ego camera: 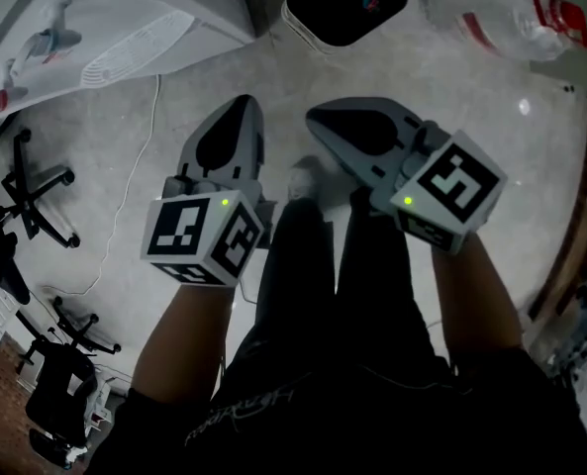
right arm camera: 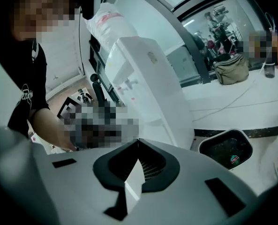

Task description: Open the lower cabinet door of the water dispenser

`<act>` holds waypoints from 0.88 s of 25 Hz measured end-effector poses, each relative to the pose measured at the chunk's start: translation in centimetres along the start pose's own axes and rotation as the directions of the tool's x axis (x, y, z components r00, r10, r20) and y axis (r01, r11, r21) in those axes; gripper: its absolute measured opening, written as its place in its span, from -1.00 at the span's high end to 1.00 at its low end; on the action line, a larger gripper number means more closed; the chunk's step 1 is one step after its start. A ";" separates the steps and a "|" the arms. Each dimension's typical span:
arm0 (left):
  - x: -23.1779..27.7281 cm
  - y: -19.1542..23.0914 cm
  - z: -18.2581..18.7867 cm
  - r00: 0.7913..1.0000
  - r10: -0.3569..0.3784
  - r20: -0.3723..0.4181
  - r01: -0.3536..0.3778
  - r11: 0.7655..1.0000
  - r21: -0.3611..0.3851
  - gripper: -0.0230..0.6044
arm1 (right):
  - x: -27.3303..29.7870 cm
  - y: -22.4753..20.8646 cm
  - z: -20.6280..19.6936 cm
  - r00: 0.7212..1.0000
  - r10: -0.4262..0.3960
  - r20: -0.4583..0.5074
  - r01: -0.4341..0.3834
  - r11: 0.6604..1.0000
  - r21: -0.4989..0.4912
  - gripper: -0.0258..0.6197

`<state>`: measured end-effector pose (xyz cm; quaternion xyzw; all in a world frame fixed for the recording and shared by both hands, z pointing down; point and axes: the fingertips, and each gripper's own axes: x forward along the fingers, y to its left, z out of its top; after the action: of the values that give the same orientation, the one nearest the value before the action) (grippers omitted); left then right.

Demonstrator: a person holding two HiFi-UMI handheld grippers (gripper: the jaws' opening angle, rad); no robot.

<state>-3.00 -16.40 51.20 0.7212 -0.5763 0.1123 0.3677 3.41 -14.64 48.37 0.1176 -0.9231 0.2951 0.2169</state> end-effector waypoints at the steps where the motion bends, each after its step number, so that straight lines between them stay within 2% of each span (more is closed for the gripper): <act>1: 0.6 0.3 -0.1 1.000 0.011 -0.001 -0.011 1.000 0.002 0.92 | 0.3 -0.4 -0.4 1.000 0.006 -0.006 -0.006 1.000 0.003 0.88; 5: 3.2 2.5 -0.6 0.996 0.086 -0.001 -0.085 0.996 0.017 0.92 | 2.0 -2.0 -1.9 0.997 0.071 -0.037 -0.070 0.997 0.028 0.88; 14: 7.1 5.6 -2.3 0.967 0.257 -0.001 -0.257 0.966 -0.031 0.91 | 2.9 -5.2 -2.9 0.978 0.144 -0.149 -0.164 0.978 -0.130 0.88; 22: 10.1 8.2 -2.1 0.936 0.352 -0.003 -0.351 0.933 -0.085 0.90 | 2.9 -7.8 -2.9 0.954 0.191 -0.231 -0.233 0.957 -0.172 0.88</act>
<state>-6.84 -23.14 61.85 0.5911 -0.7022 0.1474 0.3685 4.48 -19.36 55.74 -0.0368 -0.9266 0.2347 0.2915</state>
